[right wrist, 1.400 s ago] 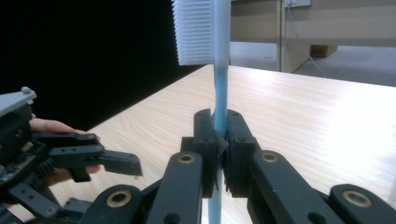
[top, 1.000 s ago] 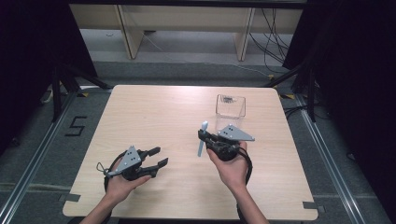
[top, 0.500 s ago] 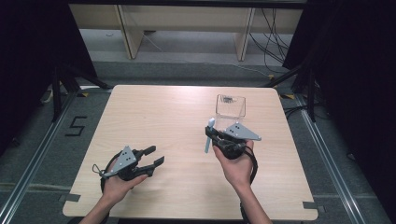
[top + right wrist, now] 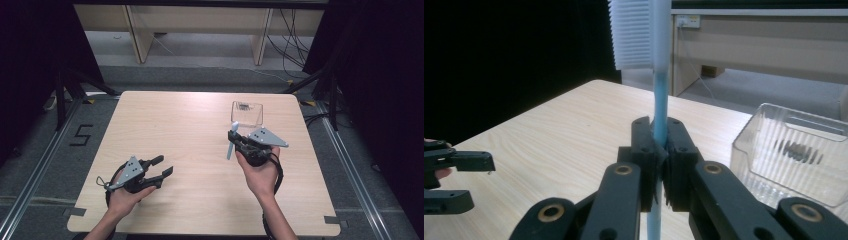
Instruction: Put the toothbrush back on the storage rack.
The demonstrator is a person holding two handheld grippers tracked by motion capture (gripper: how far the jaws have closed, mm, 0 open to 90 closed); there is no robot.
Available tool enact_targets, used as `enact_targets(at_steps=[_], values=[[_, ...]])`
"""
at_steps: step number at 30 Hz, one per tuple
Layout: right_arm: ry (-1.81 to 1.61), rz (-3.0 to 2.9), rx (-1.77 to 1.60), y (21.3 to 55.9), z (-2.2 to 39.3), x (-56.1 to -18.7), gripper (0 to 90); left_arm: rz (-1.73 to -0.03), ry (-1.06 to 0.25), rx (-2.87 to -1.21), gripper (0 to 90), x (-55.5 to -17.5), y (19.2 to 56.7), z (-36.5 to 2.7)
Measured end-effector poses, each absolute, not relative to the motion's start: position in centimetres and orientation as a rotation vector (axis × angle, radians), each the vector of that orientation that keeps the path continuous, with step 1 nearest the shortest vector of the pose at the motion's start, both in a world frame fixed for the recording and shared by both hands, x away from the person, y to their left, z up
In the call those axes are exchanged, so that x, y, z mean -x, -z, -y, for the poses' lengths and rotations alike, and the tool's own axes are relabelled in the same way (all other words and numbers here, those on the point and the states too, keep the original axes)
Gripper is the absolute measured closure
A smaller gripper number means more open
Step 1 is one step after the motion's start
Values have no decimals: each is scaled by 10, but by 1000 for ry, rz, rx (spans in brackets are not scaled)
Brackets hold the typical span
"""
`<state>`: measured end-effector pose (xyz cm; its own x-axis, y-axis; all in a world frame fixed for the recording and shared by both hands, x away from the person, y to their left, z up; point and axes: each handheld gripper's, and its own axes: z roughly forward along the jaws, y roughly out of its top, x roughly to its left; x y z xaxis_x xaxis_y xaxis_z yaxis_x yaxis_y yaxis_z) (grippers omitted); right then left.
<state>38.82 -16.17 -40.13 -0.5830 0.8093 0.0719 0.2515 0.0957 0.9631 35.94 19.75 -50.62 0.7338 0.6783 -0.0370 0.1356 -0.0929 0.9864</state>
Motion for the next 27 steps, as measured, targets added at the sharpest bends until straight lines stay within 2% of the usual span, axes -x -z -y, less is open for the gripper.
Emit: enact_targets(at_steps=[27], values=[[-1474,-1839,-1087,389,180,-399,856,-697,-529,-1644,421,-359,507,-201]])
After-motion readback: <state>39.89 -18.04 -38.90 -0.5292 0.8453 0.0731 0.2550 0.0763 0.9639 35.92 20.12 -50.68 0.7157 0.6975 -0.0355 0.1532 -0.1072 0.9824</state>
